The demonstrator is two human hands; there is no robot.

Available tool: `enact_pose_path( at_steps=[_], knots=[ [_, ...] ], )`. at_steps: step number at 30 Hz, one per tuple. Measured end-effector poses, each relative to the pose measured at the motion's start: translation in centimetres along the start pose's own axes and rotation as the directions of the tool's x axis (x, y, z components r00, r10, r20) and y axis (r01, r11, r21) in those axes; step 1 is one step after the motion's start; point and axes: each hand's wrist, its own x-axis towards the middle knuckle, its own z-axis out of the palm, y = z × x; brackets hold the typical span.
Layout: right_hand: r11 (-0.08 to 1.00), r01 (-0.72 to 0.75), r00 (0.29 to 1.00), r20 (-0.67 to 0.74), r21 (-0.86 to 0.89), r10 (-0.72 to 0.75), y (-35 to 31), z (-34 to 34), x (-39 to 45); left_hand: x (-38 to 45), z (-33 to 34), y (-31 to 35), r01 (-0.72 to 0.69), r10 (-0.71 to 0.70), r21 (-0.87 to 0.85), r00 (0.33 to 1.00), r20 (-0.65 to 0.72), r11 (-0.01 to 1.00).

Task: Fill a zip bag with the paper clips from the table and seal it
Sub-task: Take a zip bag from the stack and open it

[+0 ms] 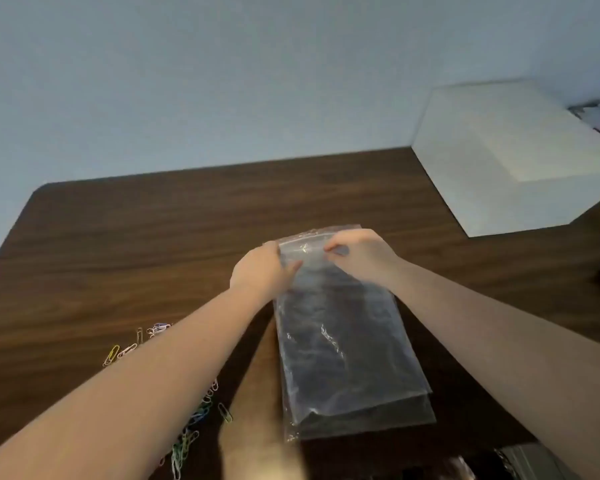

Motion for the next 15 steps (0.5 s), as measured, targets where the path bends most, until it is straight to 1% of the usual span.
enact_pose_path(
  at_steps=[2, 4, 5, 8, 10, 13, 15],
  knots=[
    [0.993, -0.065, 0.998, -0.009, -0.095, 0.065, 0.7, 1.0, 0.3, 0.5, 1.2, -0.7, 0.078, -0.079, -0.070, 0.997, -0.010, 0.994],
    [0.976, -0.133, 0.990, 0.016, -0.172, 0.138, 1.3, 1.7, 0.4, 0.9, 2.1, -1.1, 0.130, -0.134, -0.148, 0.991, -0.018, 0.980],
    [0.972, -0.139, 0.989, 0.014, -0.189, 0.145, 1.6, 2.1, 0.5, 1.1, 2.7, -1.3, 0.136, -0.146, -0.192, 0.989, -0.036, 0.972],
    [0.973, -0.111, 0.993, -0.061, -0.200, 0.100, 2.6, 3.3, 0.7, 1.7, 3.9, -1.7, 0.120, -0.173, -0.331, 0.976, -0.135, 0.936],
    [0.969, -0.082, 0.992, -0.110, -0.232, 0.057, 3.5, 4.4, 0.8, 2.0, 4.5, -2.0, 0.105, -0.194, -0.437, 0.967, -0.163, 0.893],
    [0.977, -0.007, 0.985, -0.170, -0.213, -0.030, 4.4, 5.5, 1.1, 2.3, 5.2, -2.6, 0.063, -0.219, -0.627, 0.960, -0.175, 0.777],
    [0.981, 0.023, 0.979, -0.192, -0.194, -0.061, 4.9, 5.9, 1.4, 2.5, 5.5, -2.9, 0.004, -0.206, -0.710, 0.958, -0.199, 0.705]
  ],
)
